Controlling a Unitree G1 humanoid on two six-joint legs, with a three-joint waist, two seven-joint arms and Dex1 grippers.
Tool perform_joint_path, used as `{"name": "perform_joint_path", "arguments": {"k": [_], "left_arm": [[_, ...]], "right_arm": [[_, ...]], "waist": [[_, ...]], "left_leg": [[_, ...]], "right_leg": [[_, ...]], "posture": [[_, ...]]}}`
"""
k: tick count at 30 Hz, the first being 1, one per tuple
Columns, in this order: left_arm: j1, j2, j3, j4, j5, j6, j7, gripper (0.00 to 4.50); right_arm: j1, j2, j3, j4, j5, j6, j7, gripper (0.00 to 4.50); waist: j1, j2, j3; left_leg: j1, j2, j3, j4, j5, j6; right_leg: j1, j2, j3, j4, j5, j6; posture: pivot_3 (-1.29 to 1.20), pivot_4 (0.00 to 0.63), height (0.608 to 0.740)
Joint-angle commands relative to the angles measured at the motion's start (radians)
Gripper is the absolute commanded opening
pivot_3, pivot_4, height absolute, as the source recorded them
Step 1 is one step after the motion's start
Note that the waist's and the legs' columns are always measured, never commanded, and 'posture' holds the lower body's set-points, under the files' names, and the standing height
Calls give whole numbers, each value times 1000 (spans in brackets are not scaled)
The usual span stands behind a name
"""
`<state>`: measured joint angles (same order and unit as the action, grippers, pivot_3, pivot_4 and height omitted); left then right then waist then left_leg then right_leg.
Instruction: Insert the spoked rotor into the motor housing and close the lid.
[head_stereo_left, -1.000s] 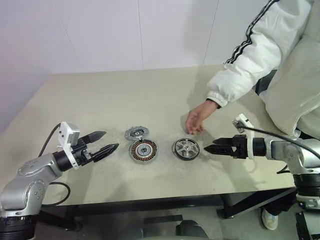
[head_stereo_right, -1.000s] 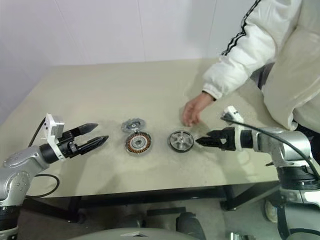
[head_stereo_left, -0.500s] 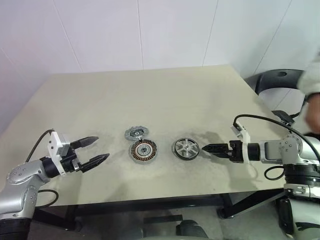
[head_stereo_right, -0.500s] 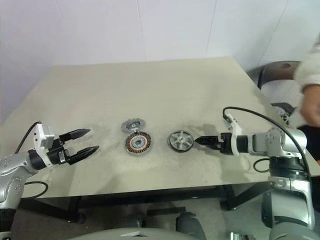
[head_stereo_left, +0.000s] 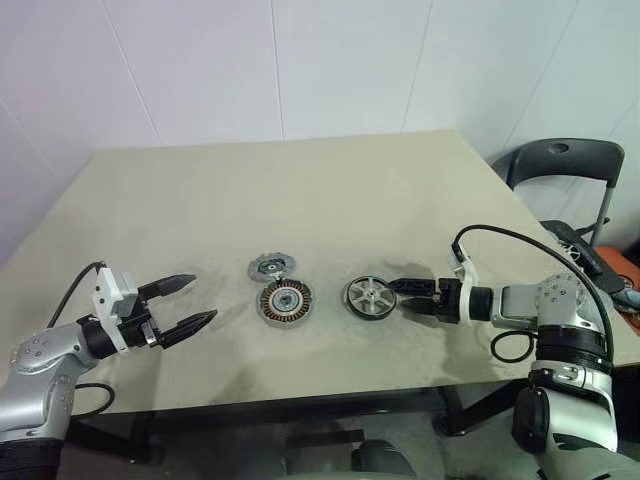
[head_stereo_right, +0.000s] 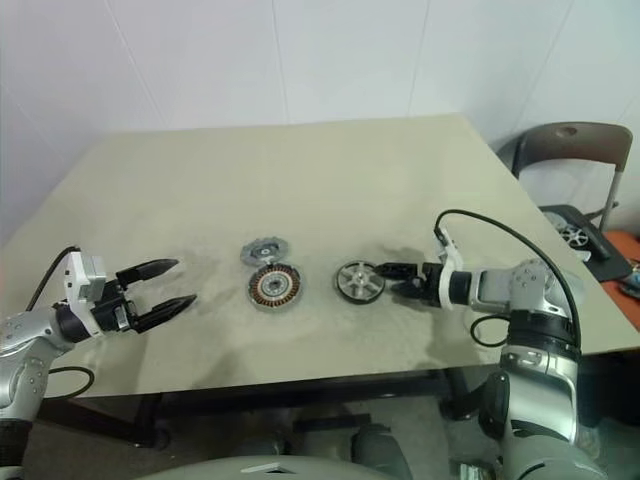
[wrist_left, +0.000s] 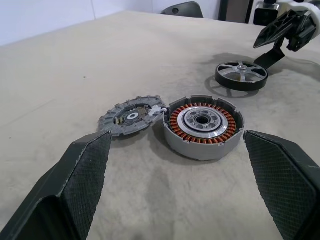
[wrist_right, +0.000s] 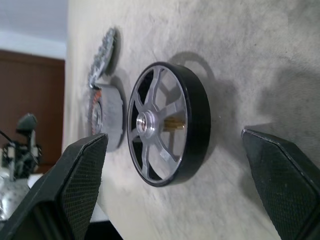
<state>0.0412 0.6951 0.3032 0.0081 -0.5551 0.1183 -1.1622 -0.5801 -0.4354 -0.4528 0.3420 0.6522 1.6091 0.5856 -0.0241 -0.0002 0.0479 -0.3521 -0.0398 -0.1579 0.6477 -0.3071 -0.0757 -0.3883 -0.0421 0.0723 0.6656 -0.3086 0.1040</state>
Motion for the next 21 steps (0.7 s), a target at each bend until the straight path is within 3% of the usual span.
{"name": "perform_joint_path", "arguments": {"k": [1, 2, 5, 16, 21], "left_arm": [[-10, 1, 13, -3, 3, -20, 3, 4500], [-10, 2, 13, -3, 3, -21, 4, 4500], [-12, 3, 13, -4, 3, -18, 7, 4500], [-26, 6, 4, -21, 1, -1, 24, 4500], [-17, 10, 5, -47, -5, 13, 37, 4500]], "right_arm": [[-23, 42, -37, 21, 35, 5, -36, 4486], [-22, 47, -41, 19, 42, 5, -44, 4486], [-23, 61, -62, 24, 69, 5, -75, 3903], [-25, 85, -106, 44, 208, 5, -210, 371], [-29, 83, -102, 41, 323, 5, -269, 370]], "waist": [[-3, 0, 0], [-6, 0, 0], [-16, 0, 0], [-20, 1, 0], [-20, 1, 0]], "left_leg": [[0, 0, 0, 0, 0, 0], [1, 0, 0, 0, 0, 0], [1, 0, 0, 0, 0, 0], [-1, 0, 0, 0, 0, 0], [-1, 0, 0, 0, 0, 0]], "right_leg": [[0, 0, 0, 0, 0, 0], [0, 0, 0, 1, 0, 0], [0, 0, 0, 1, 0, 0], [-1, 0, 1, 1, 0, 0], [-1, 0, 1, 1, 0, 0]], "posture": [[0, 0, 740], [0, 0, 740], [0, 0, 740], [0, 0, 740], [0, 0, 740]]}}
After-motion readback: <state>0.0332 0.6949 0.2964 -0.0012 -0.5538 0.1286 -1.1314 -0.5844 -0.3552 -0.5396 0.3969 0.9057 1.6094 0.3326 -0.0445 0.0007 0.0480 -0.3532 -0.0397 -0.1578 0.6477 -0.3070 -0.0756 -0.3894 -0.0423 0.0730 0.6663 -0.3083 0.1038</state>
